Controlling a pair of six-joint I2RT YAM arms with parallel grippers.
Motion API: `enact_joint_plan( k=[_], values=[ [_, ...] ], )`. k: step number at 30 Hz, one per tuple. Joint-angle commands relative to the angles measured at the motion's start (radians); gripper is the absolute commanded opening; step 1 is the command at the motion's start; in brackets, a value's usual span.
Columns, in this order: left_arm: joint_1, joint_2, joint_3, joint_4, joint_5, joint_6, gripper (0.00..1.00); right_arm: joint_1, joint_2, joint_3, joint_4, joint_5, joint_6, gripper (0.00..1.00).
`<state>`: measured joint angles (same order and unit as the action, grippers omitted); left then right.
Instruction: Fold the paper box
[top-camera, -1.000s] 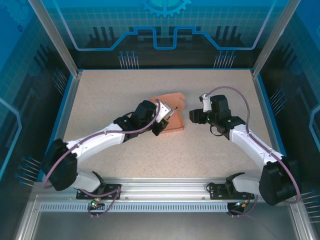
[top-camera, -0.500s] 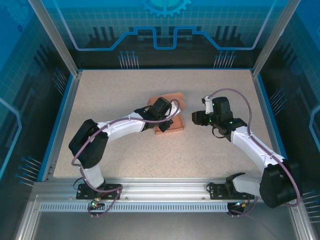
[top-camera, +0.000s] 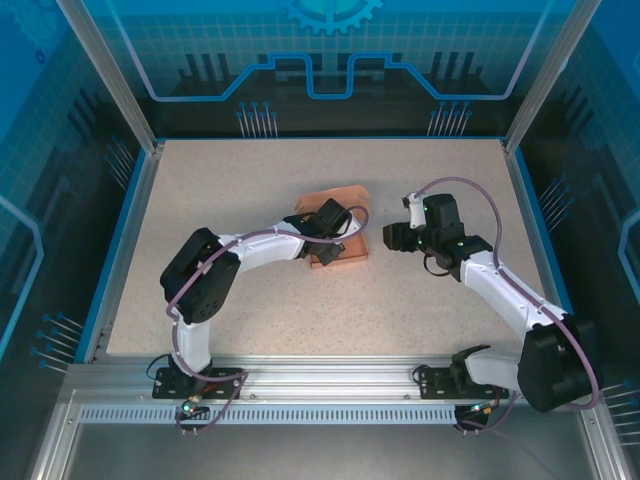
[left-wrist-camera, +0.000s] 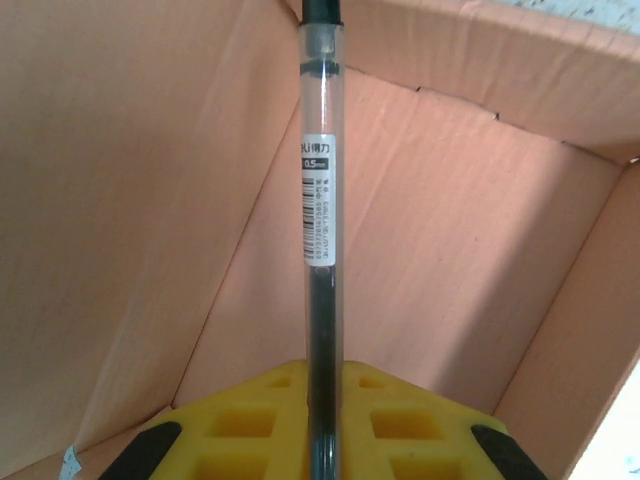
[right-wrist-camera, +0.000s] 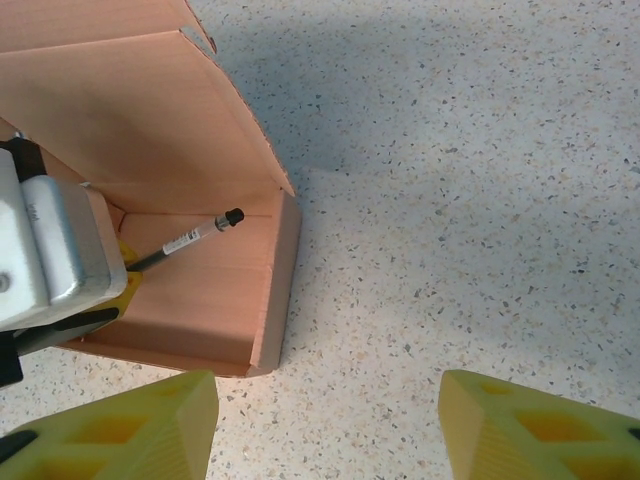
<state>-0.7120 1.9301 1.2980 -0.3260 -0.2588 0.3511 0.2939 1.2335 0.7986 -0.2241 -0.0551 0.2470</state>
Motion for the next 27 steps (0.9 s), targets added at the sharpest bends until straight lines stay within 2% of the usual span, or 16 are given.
enact_joint_plan(
  k=[1, 10, 16, 22, 27],
  values=[
    [-0.002, 0.029, 0.039, -0.033, -0.029, 0.022, 0.15, -0.009, 0.008, -0.001, 0.005, -0.015, 0.013, 0.61],
    [-0.002, 0.021, 0.044, -0.038, -0.027, 0.01, 0.25, -0.007, 0.02, 0.004, 0.006, -0.02, 0.014, 0.61],
    [-0.002, -0.02, 0.028, -0.033, -0.007, -0.01, 0.26, -0.002, 0.024, 0.004, 0.008, -0.02, 0.017, 0.61],
    [-0.002, -0.144, -0.031, 0.005, 0.035, -0.068, 0.33, 0.042, 0.059, 0.033, -0.006, -0.007, 0.01, 0.62],
    [-0.002, -0.317, -0.139, 0.087, 0.073, -0.125, 0.38, 0.091, 0.078, 0.072, -0.007, 0.084, 0.011, 0.64]
  ],
)
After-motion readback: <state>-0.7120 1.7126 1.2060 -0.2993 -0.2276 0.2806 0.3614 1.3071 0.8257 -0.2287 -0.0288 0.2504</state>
